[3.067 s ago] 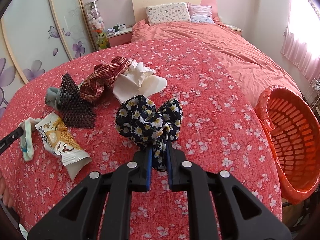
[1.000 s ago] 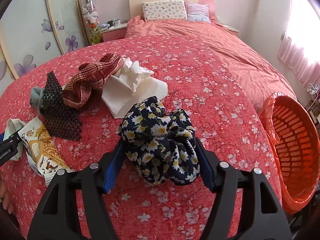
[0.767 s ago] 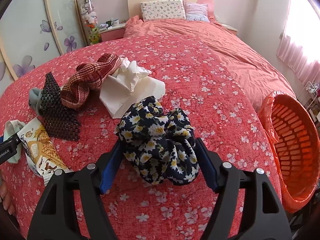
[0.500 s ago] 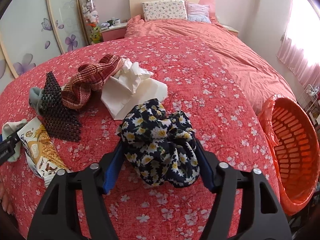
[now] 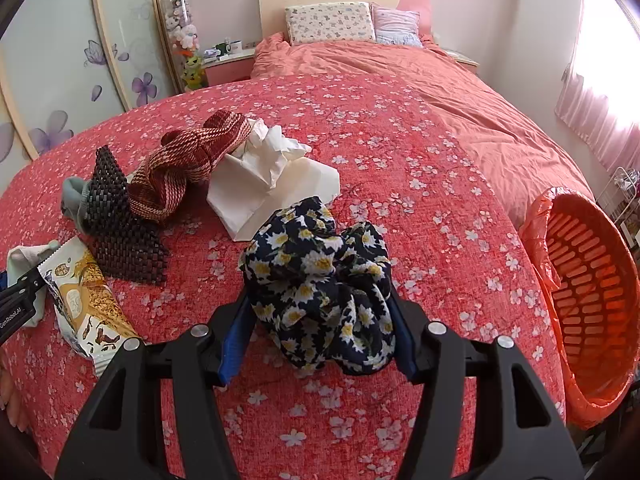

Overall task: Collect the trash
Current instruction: 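Lift the mint sock with the left gripper while the right lifts the floral scrunchie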

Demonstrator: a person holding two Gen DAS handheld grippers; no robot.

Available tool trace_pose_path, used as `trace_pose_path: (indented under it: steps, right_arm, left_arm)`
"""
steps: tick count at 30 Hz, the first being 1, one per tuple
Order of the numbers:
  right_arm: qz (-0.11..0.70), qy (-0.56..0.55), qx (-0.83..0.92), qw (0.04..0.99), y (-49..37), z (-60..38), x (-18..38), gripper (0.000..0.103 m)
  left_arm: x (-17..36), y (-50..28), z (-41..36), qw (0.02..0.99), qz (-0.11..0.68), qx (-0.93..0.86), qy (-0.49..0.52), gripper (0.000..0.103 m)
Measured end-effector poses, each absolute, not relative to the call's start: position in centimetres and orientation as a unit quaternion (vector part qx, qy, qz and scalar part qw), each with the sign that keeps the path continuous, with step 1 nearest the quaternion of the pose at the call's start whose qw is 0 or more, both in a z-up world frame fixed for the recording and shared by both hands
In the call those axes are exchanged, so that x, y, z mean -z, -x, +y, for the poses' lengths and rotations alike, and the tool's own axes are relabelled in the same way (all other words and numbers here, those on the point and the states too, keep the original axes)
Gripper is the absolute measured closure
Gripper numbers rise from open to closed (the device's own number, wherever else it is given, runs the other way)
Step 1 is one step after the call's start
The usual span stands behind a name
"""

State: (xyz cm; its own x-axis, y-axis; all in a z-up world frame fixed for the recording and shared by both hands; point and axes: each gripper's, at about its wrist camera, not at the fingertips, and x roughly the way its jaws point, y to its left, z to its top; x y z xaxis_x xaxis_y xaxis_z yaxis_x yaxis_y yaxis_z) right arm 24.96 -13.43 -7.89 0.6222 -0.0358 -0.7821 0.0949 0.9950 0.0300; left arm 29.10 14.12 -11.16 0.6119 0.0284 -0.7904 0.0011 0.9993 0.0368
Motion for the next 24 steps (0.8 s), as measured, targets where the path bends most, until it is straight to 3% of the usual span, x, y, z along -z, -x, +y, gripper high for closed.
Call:
trace_pose_path:
  steps: [24]
  right_arm:
    - [0.433,-0.034,0.036,0.900,-24.94,-13.52,7.91,0.044]
  left_arm:
    - [11.11,-29.01,14.70,0.897,0.441,-0.005,-0.006,0.045]
